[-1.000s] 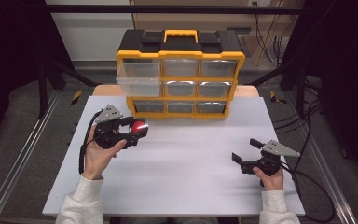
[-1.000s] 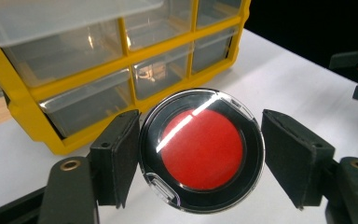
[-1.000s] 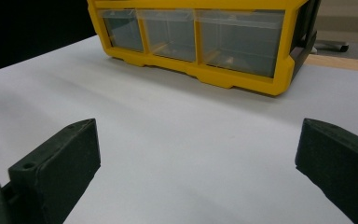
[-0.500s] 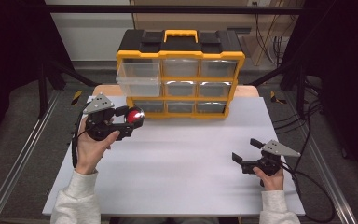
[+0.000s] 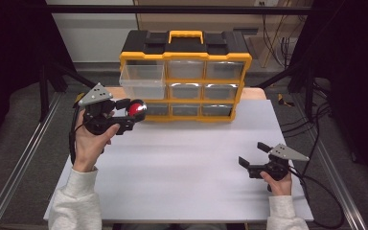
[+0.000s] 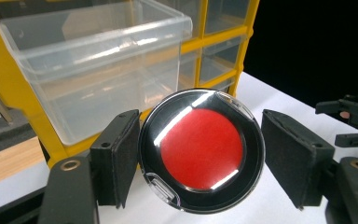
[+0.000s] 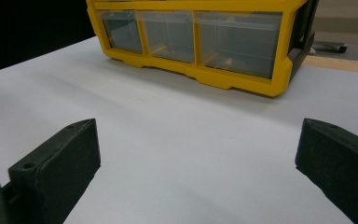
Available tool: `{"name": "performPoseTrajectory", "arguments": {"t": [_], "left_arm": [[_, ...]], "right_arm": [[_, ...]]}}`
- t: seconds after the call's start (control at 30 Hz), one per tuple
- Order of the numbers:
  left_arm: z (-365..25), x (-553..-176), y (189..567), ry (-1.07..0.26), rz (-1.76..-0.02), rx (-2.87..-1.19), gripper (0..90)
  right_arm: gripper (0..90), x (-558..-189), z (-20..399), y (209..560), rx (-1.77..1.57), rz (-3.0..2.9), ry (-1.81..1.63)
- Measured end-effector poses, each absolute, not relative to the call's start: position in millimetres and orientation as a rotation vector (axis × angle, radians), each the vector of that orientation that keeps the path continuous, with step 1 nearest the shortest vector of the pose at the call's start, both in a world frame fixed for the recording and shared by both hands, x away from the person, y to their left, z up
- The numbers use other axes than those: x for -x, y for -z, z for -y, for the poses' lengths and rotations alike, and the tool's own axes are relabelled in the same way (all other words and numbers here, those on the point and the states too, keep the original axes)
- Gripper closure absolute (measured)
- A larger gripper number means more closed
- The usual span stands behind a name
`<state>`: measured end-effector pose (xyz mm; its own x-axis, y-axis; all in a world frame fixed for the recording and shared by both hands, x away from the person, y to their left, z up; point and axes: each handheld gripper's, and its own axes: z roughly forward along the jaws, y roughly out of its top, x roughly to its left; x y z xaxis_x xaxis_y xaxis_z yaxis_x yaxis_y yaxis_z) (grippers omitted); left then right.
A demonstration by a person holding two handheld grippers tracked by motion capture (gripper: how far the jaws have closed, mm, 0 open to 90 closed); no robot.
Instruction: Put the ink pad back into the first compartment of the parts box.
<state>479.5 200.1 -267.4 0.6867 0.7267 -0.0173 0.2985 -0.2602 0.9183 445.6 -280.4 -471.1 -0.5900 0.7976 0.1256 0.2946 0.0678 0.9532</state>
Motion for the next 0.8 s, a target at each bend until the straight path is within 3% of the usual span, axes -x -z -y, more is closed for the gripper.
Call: {"name": "performPoseTrajectory", "arguments": {"t": [0.8], "left_arm": [[-197, -496, 225, -0.540, -0.812, -1.807, 29.7]], "right_arm": [[0.4, -446, 280, 471, -1.088, -1.919, -1.544]]}}
